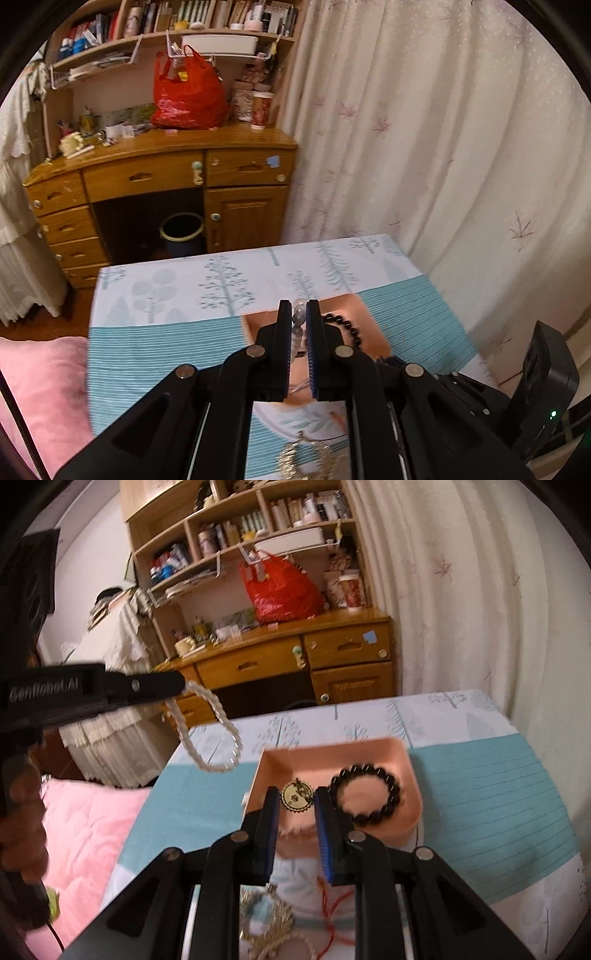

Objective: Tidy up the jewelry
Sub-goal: 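Carry pearl bracelet with left tool while right tool carries coin, release into tray, then move left tool to the long pearl necklace while right tool reaches the flower charm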

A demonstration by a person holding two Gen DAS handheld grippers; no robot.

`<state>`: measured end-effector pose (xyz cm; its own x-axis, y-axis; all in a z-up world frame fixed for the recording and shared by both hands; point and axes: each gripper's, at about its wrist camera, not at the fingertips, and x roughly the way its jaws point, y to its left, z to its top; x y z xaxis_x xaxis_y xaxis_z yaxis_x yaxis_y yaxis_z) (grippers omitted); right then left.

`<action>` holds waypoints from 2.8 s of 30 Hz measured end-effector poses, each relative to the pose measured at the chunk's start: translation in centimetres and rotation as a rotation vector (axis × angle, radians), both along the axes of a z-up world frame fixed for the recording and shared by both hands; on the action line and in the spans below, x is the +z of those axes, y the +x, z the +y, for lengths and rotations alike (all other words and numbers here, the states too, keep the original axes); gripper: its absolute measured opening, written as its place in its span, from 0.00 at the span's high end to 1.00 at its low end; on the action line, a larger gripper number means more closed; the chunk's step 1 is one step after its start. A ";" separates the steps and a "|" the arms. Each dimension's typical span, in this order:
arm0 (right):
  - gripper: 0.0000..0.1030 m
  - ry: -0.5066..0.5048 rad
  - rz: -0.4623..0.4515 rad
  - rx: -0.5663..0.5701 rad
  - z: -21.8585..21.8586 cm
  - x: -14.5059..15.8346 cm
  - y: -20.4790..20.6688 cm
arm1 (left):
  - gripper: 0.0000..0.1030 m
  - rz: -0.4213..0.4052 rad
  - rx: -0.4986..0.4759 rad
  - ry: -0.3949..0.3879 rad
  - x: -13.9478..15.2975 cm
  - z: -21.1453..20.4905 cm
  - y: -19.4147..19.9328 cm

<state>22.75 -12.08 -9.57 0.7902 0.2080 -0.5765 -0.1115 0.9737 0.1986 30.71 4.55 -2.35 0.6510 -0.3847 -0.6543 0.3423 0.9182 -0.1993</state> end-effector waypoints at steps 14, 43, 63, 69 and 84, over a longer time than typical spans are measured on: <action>0.74 0.108 0.135 -0.098 -5.3 -2.8 1.9 | 0.36 0.160 0.063 0.093 -4.6 -1.6 1.7; 0.32 -0.504 0.396 0.461 -5.7 -9.4 -7.4 | 0.10 0.519 0.285 0.327 -13.9 -2.8 -13.9; 0.32 -0.544 0.307 0.618 -6.9 -9.5 -4.8 | 0.10 0.319 0.506 0.232 -16.7 -4.6 -17.5; 0.33 -0.456 0.308 0.570 -7.7 -9.8 -3.3 | 0.11 0.290 0.513 0.231 -17.6 -5.3 -17.2; 0.72 -0.339 0.306 0.500 -9.5 -9.7 -1.8 | 0.59 0.279 0.511 0.201 -17.1 -5.7 -18.5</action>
